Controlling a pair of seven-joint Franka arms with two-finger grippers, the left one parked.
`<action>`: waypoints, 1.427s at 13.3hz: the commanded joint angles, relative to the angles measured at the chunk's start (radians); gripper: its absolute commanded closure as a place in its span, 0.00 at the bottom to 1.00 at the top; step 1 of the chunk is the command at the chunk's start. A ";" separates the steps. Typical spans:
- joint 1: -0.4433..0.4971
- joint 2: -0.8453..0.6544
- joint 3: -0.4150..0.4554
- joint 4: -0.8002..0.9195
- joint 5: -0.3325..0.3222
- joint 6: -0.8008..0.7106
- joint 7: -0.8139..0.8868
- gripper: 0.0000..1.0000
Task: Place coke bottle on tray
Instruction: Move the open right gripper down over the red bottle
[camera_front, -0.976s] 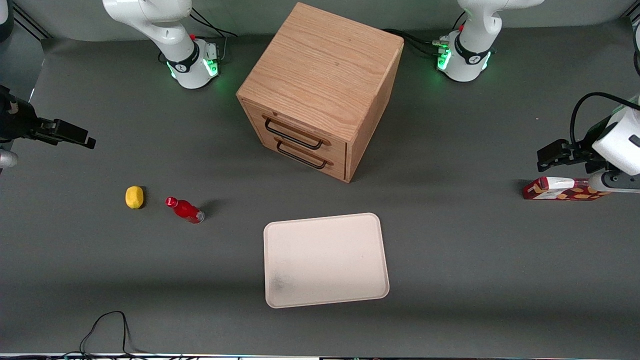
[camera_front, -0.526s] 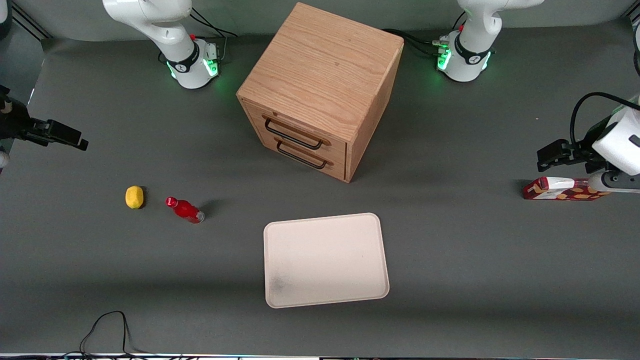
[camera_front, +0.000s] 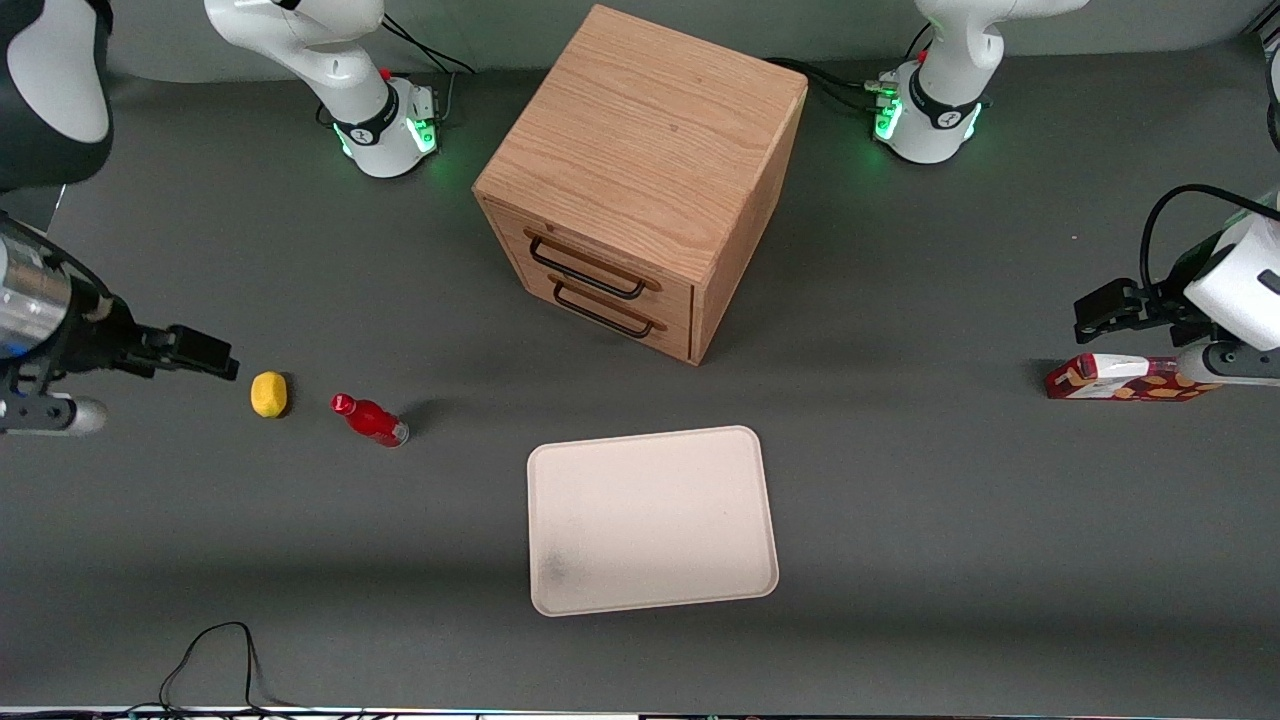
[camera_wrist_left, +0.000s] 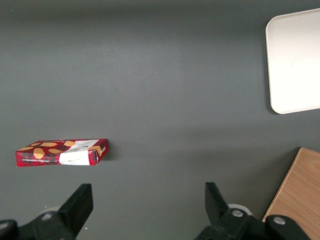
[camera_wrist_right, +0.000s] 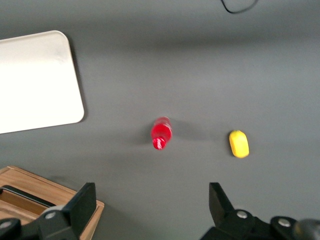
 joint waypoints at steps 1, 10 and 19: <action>0.000 0.118 0.020 0.173 -0.010 -0.063 0.029 0.00; 0.002 -0.174 0.017 -0.504 -0.007 0.369 -0.011 0.00; 0.003 -0.244 0.015 -0.934 -0.007 0.794 -0.077 0.01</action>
